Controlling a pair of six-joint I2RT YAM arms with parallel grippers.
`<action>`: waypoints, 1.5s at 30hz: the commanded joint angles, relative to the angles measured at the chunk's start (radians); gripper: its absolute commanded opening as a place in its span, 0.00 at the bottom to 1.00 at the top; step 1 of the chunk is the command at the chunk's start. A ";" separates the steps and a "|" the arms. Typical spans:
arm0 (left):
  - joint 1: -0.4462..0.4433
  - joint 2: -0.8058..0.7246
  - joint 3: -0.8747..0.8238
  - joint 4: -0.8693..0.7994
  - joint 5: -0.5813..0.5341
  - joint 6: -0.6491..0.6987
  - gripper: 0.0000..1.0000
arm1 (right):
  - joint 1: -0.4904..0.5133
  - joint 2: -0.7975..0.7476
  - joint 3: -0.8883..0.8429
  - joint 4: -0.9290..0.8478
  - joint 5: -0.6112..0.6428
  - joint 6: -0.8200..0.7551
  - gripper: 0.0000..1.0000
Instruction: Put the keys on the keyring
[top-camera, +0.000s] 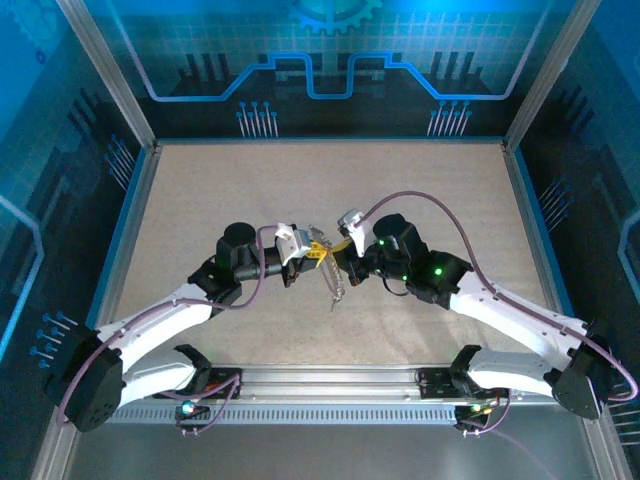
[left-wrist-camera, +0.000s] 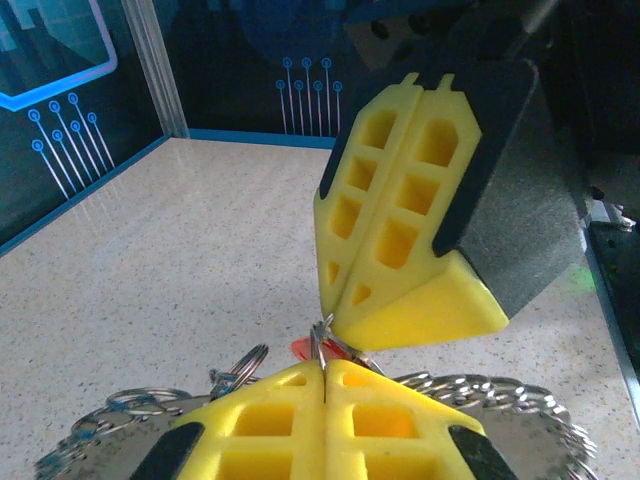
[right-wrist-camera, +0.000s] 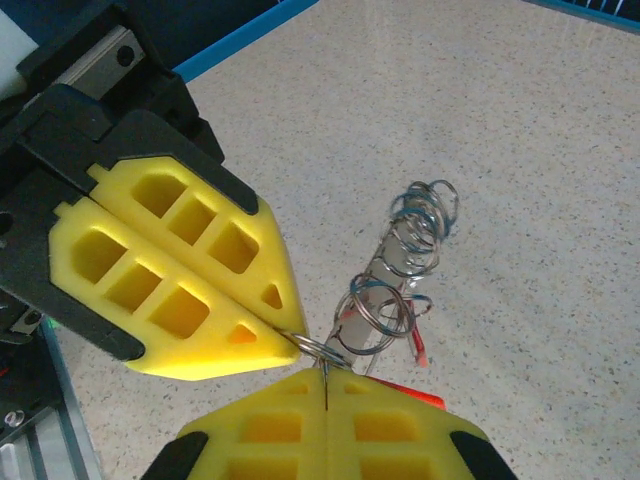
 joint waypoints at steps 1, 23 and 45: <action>-0.007 0.010 0.030 0.023 0.032 -0.011 0.00 | 0.012 -0.014 0.015 0.044 0.035 0.022 0.00; -0.008 0.009 0.037 0.014 0.005 -0.029 0.00 | 0.029 0.035 0.044 0.044 0.018 0.032 0.00; -0.009 -0.002 0.026 0.021 -0.016 -0.012 0.00 | 0.059 -0.010 0.001 0.021 0.090 -0.001 0.00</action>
